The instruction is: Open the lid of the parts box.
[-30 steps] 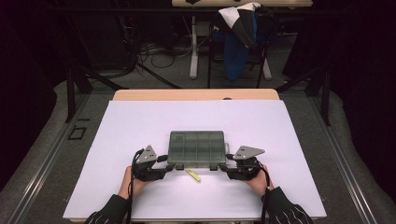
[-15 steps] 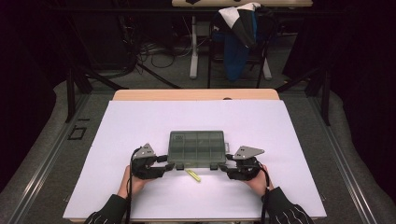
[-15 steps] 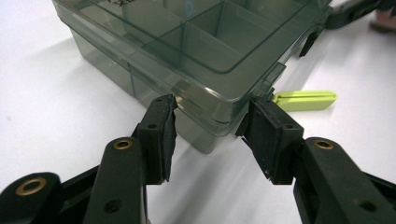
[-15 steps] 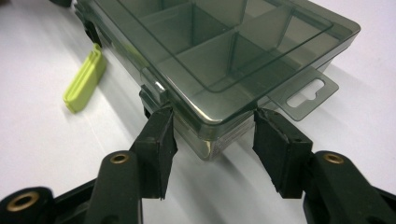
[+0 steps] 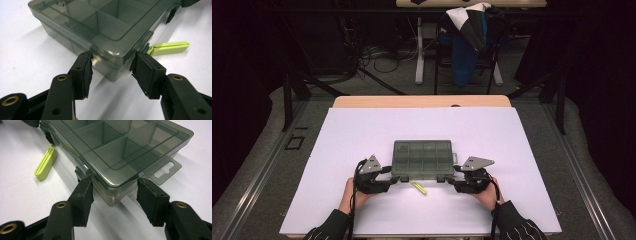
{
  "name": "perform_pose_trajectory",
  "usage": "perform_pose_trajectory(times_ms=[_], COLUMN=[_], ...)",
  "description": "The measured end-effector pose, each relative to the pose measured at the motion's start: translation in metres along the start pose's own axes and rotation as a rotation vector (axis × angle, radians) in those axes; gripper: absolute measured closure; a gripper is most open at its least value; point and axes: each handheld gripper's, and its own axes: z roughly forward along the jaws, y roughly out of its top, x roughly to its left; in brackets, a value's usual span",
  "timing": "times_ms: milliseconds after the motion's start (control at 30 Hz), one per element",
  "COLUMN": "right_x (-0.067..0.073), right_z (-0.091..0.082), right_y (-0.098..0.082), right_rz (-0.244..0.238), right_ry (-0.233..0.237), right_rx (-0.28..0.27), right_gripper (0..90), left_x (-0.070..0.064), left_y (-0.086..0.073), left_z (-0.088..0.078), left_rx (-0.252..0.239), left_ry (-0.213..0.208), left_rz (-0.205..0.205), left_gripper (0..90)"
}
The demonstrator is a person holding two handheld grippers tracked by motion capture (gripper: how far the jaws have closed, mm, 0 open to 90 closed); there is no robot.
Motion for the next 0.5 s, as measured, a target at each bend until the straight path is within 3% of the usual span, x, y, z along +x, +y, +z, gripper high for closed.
perform_pose_trajectory(times_ms=[133, 267, 500], right_x=[0.0006, 0.0006, 0.0012], right_z=[-0.0002, 0.0002, 0.0003], right_y=[0.0002, 0.0002, 0.0007], right_rz=[0.006, 0.015, 0.012], right_ry=[-0.003, -0.004, -0.011], right_rx=[0.005, 0.006, 0.009], right_gripper=[46.4, 46.6, 46.8], left_x=[0.0005, 0.0041, 0.0063], left_y=[-0.0004, -0.0008, -0.0006], left_z=[-0.0005, -0.0021, -0.0027], left_rx=[-0.004, -0.014, -0.018], left_ry=[0.002, -0.033, -0.053], left_rz=[-0.004, -0.05, -0.103], left_gripper=[50.6, 52.2, 53.8])
